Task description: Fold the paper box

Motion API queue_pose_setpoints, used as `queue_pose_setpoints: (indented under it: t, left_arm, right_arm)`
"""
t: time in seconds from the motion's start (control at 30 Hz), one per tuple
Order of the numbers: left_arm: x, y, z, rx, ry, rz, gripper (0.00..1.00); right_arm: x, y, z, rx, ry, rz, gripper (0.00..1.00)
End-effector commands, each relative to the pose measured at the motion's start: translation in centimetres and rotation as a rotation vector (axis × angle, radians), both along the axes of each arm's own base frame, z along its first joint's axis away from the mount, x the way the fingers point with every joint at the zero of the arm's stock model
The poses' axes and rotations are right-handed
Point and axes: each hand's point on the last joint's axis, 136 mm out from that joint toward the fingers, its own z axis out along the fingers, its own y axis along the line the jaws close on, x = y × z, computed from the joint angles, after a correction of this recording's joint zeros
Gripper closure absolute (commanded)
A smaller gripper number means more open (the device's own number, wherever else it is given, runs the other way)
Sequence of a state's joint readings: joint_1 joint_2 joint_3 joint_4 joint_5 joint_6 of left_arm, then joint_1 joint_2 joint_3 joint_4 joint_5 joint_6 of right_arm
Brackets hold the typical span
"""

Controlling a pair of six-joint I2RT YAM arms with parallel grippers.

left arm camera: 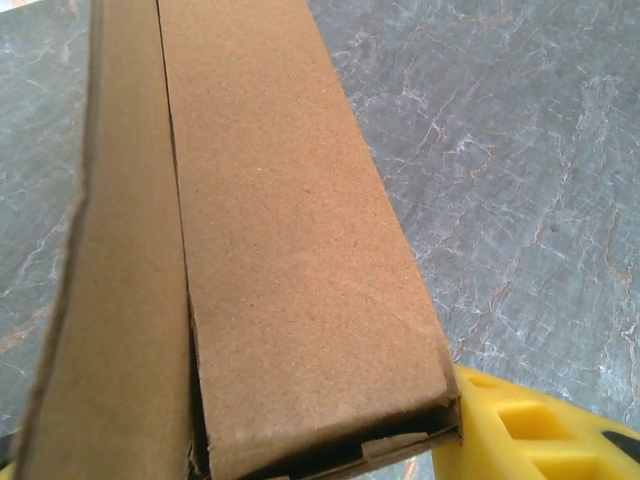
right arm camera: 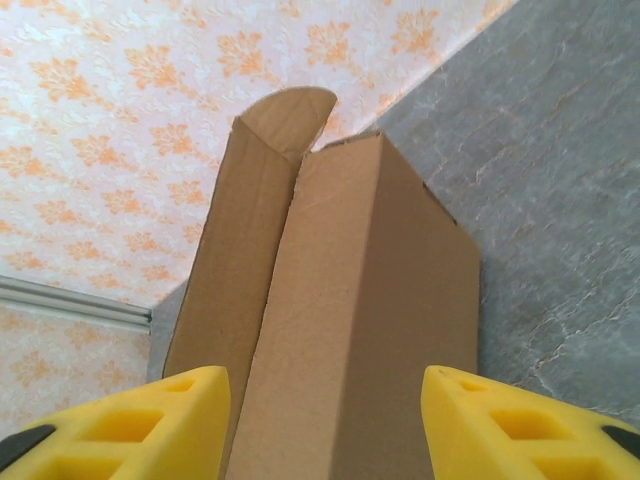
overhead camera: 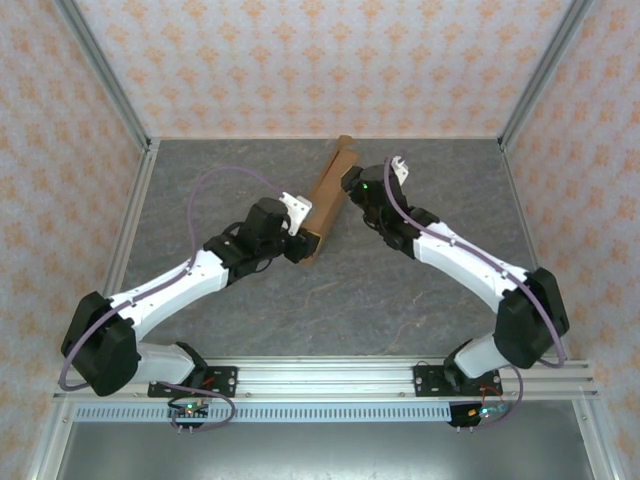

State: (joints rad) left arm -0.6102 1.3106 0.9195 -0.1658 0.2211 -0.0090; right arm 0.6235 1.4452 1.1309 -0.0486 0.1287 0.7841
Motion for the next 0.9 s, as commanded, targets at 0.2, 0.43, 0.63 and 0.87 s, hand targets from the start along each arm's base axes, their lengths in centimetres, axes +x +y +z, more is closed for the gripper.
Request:
queue_pose_setpoints:
  t: [0.2,0.43,0.63,0.87]
  left_arm:
    - [-2.5,0.4,1.2,-0.003,-0.08,-0.234,0.5]
    - [-4.7,0.7,2.1,0.053,-0.198,-0.479,0.44]
    - [-4.8,2.1,0.3,0.155,-0.121,-0.568,0.44]
    - [-4.2,2.3,-0.2,0.14,-0.12,-0.664,0.43]
  right_arm:
    - [-1.2,-3.5,4.5,-0.309,-0.117,0.289,0.43]
    - [-2.2,-5.2,2.7,-0.488,-0.111,0.586,0.42]
    - [-3.1,-7.4,2.7,-0.569,-0.188,0.656,0.44]
    - [-5.3,-7.7,0.1,-0.679,-0.114,0.81,0.43]
